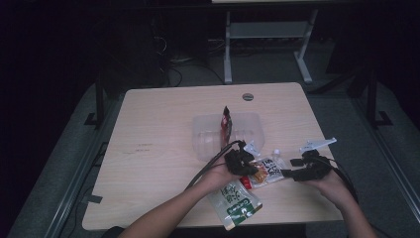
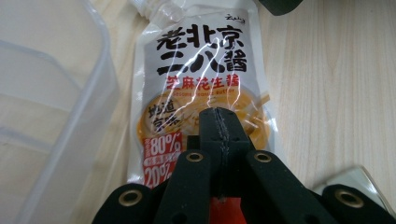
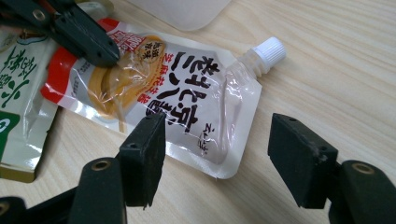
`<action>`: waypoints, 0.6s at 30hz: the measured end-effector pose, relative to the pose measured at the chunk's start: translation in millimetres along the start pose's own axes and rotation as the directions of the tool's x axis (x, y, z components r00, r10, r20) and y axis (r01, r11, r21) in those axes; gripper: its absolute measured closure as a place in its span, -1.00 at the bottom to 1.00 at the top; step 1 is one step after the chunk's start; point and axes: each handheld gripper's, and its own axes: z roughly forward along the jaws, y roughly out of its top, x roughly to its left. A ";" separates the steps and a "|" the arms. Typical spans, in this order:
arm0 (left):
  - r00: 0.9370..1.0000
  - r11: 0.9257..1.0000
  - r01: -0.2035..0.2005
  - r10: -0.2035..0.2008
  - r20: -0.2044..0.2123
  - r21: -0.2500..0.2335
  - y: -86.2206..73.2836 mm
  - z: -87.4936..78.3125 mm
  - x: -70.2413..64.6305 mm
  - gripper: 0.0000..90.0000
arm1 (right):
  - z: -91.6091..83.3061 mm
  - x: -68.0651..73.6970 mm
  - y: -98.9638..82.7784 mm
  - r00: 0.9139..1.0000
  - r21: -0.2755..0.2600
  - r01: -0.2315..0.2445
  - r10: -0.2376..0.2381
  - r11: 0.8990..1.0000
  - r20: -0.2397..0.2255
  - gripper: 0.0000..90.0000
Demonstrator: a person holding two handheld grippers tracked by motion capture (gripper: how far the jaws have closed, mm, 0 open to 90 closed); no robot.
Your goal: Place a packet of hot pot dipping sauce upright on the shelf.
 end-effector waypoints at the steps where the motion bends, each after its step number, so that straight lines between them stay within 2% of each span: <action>1: 1.000 1.000 -0.002 0.002 -0.002 0.008 0.4 2.0 -0.3 1.00 | 1.0 -0.6 -0.1 1.000 -0.003 0.003 -0.003 1.000 0.000 -0.20; 12: 0.999 0.999 0.003 -0.001 -0.037 0.041 1.5 11.4 -2.3 1.00 | 17.8 -10.2 2.2 0.998 0.025 -0.033 0.034 0.999 -0.050 -0.23; 18: 0.999 0.998 0.000 0.003 -0.046 0.055 3.7 14.0 -2.6 1.00 | 24.8 -13.1 2.1 0.996 0.028 -0.030 0.033 0.999 -0.086 -0.23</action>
